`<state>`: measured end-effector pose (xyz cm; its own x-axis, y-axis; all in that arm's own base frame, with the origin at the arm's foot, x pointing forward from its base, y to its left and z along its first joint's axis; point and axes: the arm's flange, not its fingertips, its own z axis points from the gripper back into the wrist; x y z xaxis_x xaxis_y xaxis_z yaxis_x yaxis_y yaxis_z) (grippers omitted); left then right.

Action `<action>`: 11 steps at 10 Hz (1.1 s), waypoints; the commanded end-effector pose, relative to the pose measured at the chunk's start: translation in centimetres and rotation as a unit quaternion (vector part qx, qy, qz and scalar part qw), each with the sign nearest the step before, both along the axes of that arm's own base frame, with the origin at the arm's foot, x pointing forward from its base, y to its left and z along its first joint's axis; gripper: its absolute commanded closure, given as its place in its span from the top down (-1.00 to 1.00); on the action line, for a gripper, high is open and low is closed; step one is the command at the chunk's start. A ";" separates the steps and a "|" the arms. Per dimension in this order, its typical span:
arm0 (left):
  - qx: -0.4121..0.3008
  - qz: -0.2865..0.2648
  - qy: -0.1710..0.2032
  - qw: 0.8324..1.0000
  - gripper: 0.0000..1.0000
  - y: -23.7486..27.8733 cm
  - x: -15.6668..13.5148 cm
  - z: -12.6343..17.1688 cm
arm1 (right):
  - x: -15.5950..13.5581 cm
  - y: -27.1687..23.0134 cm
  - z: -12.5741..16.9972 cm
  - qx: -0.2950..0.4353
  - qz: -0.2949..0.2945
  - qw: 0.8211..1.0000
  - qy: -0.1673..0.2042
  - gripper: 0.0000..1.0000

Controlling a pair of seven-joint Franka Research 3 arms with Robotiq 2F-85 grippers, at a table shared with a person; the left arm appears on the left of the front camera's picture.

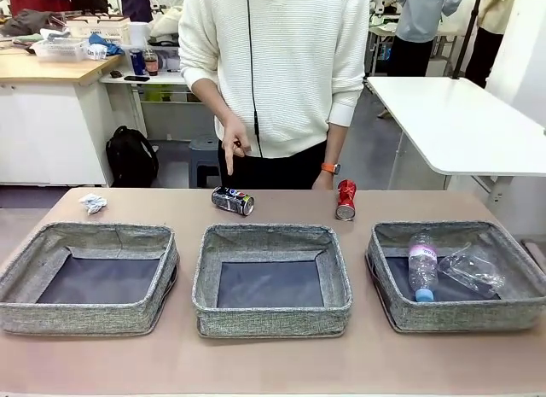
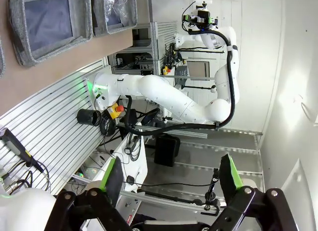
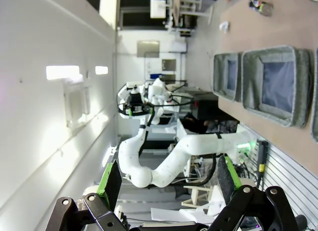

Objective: Sort the waste into the appropriate baskets.
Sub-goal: Pick up the waste item pointed out by the person.

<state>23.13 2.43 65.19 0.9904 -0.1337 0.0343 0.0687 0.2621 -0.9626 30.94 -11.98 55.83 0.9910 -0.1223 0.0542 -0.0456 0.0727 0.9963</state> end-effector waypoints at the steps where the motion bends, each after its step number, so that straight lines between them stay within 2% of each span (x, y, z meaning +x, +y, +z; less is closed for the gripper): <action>1: -0.008 -0.005 -0.006 1.000 1.00 -0.1 -0.2 0.2 | -0.4 -0.1 0.0 -0.007 0.005 1.000 -0.007 1.00; 2: 0.000 0.000 0.000 1.000 1.00 0.0 0.0 0.0 | -0.4 -0.1 0.0 -0.007 0.005 1.000 -0.007 1.00; 3: 0.093 -0.060 -0.057 0.992 1.00 -2.2 1.3 -0.1 | -0.4 -0.1 0.0 -0.007 0.005 1.000 -0.007 1.00; 4: 0.182 -0.125 -0.179 0.959 1.00 -4.6 3.3 -0.6 | -0.4 -0.1 0.0 -0.007 0.005 1.000 -0.007 1.00; 5: 0.271 -0.168 -0.286 0.904 1.00 -6.2 5.6 -1.4 | -0.4 -0.1 0.0 -0.007 0.005 1.000 -0.007 1.00; 6: 0.301 -0.231 -0.383 0.842 1.00 -7.8 7.1 -2.7 | -0.4 -0.1 0.0 -0.007 0.005 1.000 -0.007 1.00; 7: 0.285 -0.277 -0.496 0.772 1.00 -10.1 7.8 -3.8 | -0.4 -0.1 0.0 -0.007 0.005 1.000 -0.007 1.00; 9: 0.247 -0.354 -0.604 0.670 1.00 -14.9 8.2 -5.7 | -0.4 -0.1 0.0 -0.007 0.005 1.000 -0.007 1.00; 10: 0.242 -0.401 -0.635 0.614 1.00 -17.6 8.4 -7.0 | -0.4 -0.1 0.0 -0.007 0.005 1.000 -0.007 1.00; 11: 0.190 -0.451 -0.684 0.542 1.00 -20.6 8.4 -8.1 | -0.4 -0.1 0.0 -0.007 0.005 1.000 -0.007 1.00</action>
<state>31.42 -17.43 59.00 0.2419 -0.9156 0.3211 0.9638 0.1886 -0.1883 30.91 -11.98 55.89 0.9909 -0.1228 0.0556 -0.0466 0.0746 0.9961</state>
